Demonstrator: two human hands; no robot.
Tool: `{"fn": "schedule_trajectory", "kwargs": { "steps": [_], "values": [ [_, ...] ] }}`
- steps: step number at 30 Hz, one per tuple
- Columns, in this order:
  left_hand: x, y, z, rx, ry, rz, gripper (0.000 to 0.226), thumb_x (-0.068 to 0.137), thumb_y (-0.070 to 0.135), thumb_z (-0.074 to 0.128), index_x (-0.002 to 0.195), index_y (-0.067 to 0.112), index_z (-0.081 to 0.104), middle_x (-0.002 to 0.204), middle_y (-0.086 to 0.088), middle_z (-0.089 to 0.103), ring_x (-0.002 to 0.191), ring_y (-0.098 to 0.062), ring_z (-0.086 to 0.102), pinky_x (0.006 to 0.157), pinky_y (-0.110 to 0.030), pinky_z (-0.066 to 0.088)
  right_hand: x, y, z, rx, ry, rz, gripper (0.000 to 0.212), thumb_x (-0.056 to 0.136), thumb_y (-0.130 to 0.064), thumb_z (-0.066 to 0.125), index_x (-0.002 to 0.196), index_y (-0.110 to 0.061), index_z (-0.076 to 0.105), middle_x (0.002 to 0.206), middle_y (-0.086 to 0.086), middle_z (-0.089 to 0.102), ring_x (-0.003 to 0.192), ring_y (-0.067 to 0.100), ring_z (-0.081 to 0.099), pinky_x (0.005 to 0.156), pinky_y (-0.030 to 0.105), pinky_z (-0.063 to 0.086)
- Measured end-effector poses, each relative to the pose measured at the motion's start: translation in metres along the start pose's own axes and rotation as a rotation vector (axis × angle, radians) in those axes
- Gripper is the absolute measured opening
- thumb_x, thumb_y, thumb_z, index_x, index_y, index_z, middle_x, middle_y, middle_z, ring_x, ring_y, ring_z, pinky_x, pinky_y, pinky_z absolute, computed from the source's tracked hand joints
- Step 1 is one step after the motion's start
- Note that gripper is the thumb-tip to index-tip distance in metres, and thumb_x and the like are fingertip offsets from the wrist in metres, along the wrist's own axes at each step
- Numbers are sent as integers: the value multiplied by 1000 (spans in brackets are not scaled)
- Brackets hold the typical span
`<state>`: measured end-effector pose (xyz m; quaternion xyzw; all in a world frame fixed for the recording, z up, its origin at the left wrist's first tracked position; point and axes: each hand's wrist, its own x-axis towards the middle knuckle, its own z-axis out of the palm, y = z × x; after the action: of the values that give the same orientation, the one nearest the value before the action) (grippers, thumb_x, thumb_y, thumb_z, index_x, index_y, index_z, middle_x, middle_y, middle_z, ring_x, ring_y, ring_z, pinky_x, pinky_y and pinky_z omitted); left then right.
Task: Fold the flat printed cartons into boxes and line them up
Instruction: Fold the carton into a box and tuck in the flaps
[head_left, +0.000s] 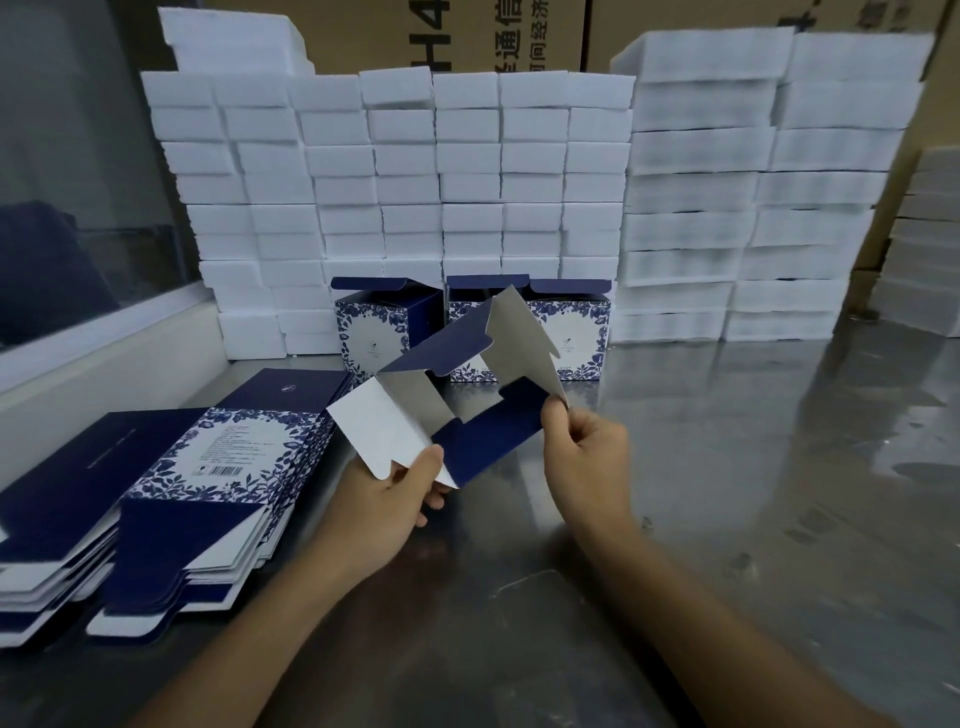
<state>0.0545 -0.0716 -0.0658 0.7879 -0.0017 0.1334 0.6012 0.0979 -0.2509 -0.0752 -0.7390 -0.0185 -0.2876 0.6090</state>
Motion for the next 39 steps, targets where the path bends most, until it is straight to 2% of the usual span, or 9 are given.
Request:
{"fn": "schedule_trajectory", "kwargs": {
  "steps": [3,5,9,14,18,21,24,34,39],
  "values": [
    [0,-2,-2,62,81,80,34,91,18,64,58,13,63,57,-2,65,49,-5,58,57,-30,48,2,-2,-4,-74,128,-63,33,87,-30,69,69,-25,41,67,-7,49,62,15,46,60,36,40],
    [-2,-1,-4,146,70,184,35,90,19,65,55,24,60,50,6,58,47,-1,54,53,-23,43,2,-5,-5,-46,113,-103,23,88,-28,70,90,-33,48,91,-8,58,84,9,57,71,32,48],
    [-1,-5,-4,348,93,334,15,88,24,66,78,24,55,68,0,61,66,-10,61,57,-34,49,-3,-10,-6,31,-19,-231,15,102,-29,55,117,-30,55,108,-10,63,101,12,60,83,38,53],
    [0,-1,-9,267,132,452,53,84,30,72,108,57,34,102,29,51,96,12,52,67,-10,44,-8,-19,-3,24,-56,-304,32,103,-38,41,122,-21,60,105,-15,63,100,11,61,82,32,52],
    [-2,6,-10,116,180,499,63,82,40,65,129,57,28,135,19,46,124,-5,49,96,-38,49,-10,-20,-1,-26,-99,-387,32,104,-33,41,124,-18,61,102,-17,61,97,8,59,80,30,49],
    [-2,11,-11,178,261,545,45,83,52,54,127,44,45,124,15,51,114,8,47,91,-16,41,-13,-20,0,-60,-158,-436,43,104,-37,42,135,-14,59,117,-13,62,109,4,57,90,19,43],
    [0,14,-12,142,306,439,35,82,62,44,107,41,55,110,10,55,101,6,50,79,-17,39,-16,-20,1,-56,-239,-468,64,100,-55,38,146,-13,51,137,-14,56,128,-3,48,102,8,33],
    [4,9,-16,83,343,372,32,84,66,43,88,37,56,99,2,60,91,-4,56,74,-24,41,-16,-24,2,-106,-236,-393,63,85,-63,57,128,-17,65,122,-11,64,114,-1,55,94,12,44],
    [1,11,-13,157,327,460,36,86,65,46,87,31,58,91,6,59,87,-4,55,74,-22,42,-11,-19,1,-104,-94,-309,34,77,-42,83,91,-19,62,92,-7,67,88,6,62,76,13,43]
  ]
}}
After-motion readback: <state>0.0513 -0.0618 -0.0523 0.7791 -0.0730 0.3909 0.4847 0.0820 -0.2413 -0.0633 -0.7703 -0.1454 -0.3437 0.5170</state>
